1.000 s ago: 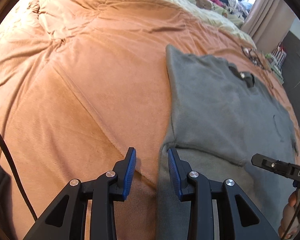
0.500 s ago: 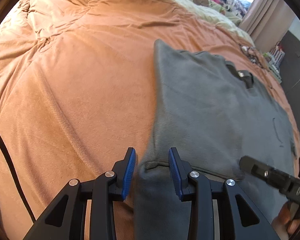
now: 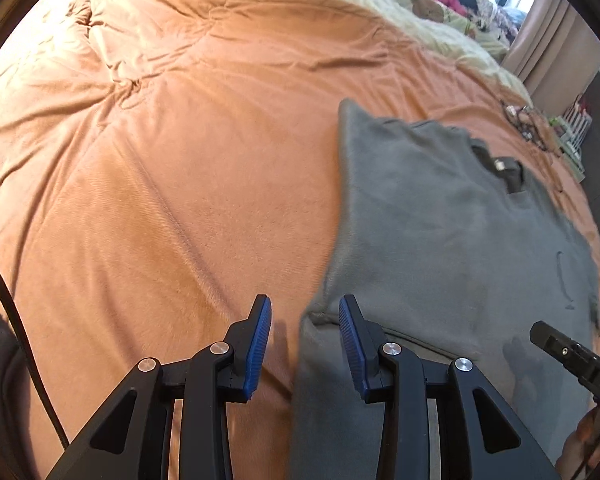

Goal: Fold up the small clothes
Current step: 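Move both grippers across to the unfolded side of the shirt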

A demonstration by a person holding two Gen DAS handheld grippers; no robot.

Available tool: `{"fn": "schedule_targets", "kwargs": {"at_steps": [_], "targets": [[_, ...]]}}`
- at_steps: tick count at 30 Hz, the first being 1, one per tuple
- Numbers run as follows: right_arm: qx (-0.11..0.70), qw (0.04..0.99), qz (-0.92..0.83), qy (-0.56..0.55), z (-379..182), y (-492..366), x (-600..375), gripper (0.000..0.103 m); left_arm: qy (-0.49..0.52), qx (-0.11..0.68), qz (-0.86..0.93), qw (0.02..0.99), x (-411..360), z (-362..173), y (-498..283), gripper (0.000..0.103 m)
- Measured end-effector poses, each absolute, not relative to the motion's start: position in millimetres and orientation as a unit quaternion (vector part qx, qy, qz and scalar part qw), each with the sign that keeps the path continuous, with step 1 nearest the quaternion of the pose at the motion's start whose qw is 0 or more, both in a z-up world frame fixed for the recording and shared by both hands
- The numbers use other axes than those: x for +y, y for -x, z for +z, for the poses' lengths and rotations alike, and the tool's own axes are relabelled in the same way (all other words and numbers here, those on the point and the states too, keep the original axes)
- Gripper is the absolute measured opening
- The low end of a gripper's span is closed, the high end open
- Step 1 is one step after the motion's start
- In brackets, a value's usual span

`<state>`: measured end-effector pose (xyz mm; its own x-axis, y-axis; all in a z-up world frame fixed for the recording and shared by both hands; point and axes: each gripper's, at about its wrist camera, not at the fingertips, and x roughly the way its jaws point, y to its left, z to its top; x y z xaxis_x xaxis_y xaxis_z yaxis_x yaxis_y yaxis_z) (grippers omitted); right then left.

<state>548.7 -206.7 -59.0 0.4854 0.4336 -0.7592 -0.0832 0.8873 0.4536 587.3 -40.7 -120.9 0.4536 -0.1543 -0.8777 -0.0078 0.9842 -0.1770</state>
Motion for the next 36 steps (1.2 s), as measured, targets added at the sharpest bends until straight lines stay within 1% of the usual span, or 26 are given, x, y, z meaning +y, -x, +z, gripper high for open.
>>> {"fn": "schedule_targets", "kwargs": {"at_steps": [2,3,5,6,7,8,10,11,12,13,15,18,23,25,28,36], "targets": [[0.480,0.846,0.152,-0.176,-48,-536,-219,0.015,0.081,0.516,-0.050,0.851,-43,-110,-580,0.039],[0.478,0.848,0.149,-0.172,-41,-528,-223,0.017,0.082,0.514,-0.055,0.852,-45,-104,-575,0.039],[0.472,0.853,0.145,-0.169,-31,-514,-232,0.034,0.082,0.510,-0.066,0.854,-51,-93,-567,0.039],[0.465,0.858,0.140,-0.168,-22,-504,-238,0.053,0.083,0.507,-0.072,0.855,-54,-87,-563,0.040],[0.459,0.862,0.137,-0.167,-14,-498,-242,0.067,0.082,0.506,-0.076,0.856,-57,-81,-559,0.043],[0.454,0.865,0.135,-0.165,-8,-491,-246,0.069,0.082,0.502,-0.081,0.857,-61,-74,-553,0.046],[0.447,0.870,0.132,-0.159,5,-474,-254,0.072,0.082,0.494,-0.091,0.861,-66,-62,-543,0.062],[0.445,0.872,0.130,-0.157,10,-466,-256,0.075,0.083,0.488,-0.096,0.864,-68,-55,-538,0.068],[0.442,0.875,0.124,-0.154,17,-456,-260,0.083,0.083,0.481,-0.101,0.867,-70,-47,-532,0.080],[0.437,0.878,0.122,-0.151,22,-449,-263,0.085,0.082,0.474,-0.104,0.871,-73,-41,-527,0.091],[0.427,0.886,0.110,-0.143,33,-432,-271,0.085,0.075,0.461,-0.112,0.877,-79,-25,-515,0.102],[0.423,0.890,0.099,-0.137,48,-407,-279,0.091,0.065,0.442,-0.121,0.887,-88,-4,-499,0.102],[0.407,0.901,0.074,-0.129,73,-363,-296,0.095,0.084,0.429,-0.153,0.886,-98,21,-474,0.102],[0.400,0.906,0.062,-0.126,83,-346,-304,0.103,0.083,0.419,-0.165,0.889,-104,31,-464,0.102],[0.393,0.912,0.029,-0.110,95,-325,-312,0.103,0.082,0.410,-0.173,0.892,-112,43,-451,0.102],[0.389,0.911,0.012,-0.135,115,-269,-342,0.103,0.071,0.380,-0.197,0.901,-139,73,-409,0.102]]}}
